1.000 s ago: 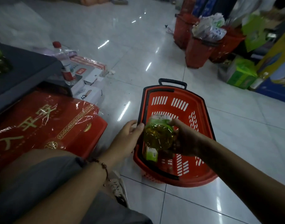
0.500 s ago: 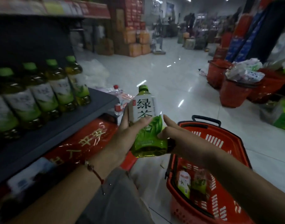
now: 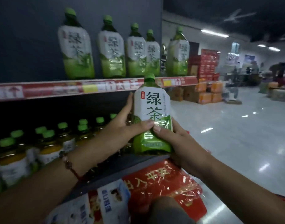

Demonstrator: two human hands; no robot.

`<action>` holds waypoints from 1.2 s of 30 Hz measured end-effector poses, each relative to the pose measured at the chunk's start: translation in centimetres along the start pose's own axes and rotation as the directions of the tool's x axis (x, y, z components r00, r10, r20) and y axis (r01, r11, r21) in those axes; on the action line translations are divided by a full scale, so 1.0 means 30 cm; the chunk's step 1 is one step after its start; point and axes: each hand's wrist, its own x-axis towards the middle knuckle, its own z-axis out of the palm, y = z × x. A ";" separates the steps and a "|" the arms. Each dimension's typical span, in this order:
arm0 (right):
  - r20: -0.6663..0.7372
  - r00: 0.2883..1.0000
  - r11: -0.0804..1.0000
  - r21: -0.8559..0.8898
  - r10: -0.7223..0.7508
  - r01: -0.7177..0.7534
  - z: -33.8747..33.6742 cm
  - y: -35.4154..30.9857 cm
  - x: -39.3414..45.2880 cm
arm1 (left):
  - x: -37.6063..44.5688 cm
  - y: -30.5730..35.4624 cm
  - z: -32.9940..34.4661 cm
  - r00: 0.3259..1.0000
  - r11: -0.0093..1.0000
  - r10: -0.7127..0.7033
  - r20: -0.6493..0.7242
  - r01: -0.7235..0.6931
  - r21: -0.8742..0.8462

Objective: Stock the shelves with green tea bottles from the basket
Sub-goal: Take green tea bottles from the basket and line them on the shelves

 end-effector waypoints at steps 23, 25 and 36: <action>0.390 0.863 0.868 -0.242 -0.322 0.433 0.713 -0.259 0.707 | -0.139 0.415 -0.842 0.877 0.847 0.256 -0.406 -0.002 0.531; 0.373 0.874 0.857 -0.287 -0.312 0.428 0.733 -0.249 0.773 | -0.106 0.395 -0.887 0.870 0.848 0.259 -0.419 0.003 0.531; 0.229 0.945 0.820 -0.475 -0.235 0.320 0.773 -0.168 0.964 | 0.016 0.265 -1.014 0.885 0.830 0.161 -0.436 0.117 0.546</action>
